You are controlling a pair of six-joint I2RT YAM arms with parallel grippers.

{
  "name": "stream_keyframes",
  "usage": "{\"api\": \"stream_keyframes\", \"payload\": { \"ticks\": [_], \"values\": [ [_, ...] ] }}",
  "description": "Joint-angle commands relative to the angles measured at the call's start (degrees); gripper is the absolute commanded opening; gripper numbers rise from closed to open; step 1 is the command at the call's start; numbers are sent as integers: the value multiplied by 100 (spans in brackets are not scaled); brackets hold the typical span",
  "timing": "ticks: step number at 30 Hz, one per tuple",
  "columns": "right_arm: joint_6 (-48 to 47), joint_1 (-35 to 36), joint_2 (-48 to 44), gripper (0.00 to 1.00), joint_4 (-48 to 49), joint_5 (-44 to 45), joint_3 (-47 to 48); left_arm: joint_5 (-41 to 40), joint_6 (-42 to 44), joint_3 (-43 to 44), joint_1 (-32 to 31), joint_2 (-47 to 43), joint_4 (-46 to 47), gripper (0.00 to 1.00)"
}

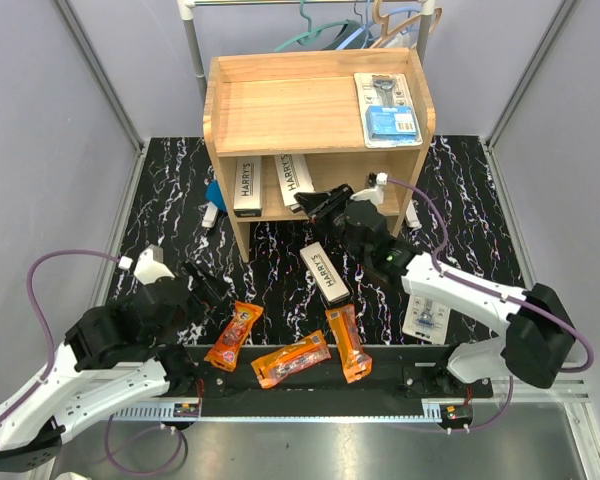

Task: Place and organize the shaving razors onto the shelf

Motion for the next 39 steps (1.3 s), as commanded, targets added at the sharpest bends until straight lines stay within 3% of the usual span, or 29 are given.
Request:
{"api": "stream_keyframes", "payload": {
  "ticks": [1, 18, 26, 30, 34, 39],
  "values": [
    [289, 189, 209, 19, 218, 613, 338, 59, -20, -34, -14, -98, 172, 99],
    [676, 453, 1254, 23, 201, 649, 979, 120, -108, -8, -14, -222, 172, 99],
    [685, 471, 1536, 30, 192, 131, 1190, 138, -91, -34, -14, -222, 181, 99],
    [720, 462, 1519, 37, 192, -185, 1129, 138, -91, -34, -14, -239, 172, 99],
    [817, 462, 1326, 58, 96, -300, 936, 138, -82, -34, -14, -274, 181, 99],
    [782, 453, 1106, 75, -238, -493, 909, 129, -82, -78, -14, -327, 181, 99]
  ]
}}
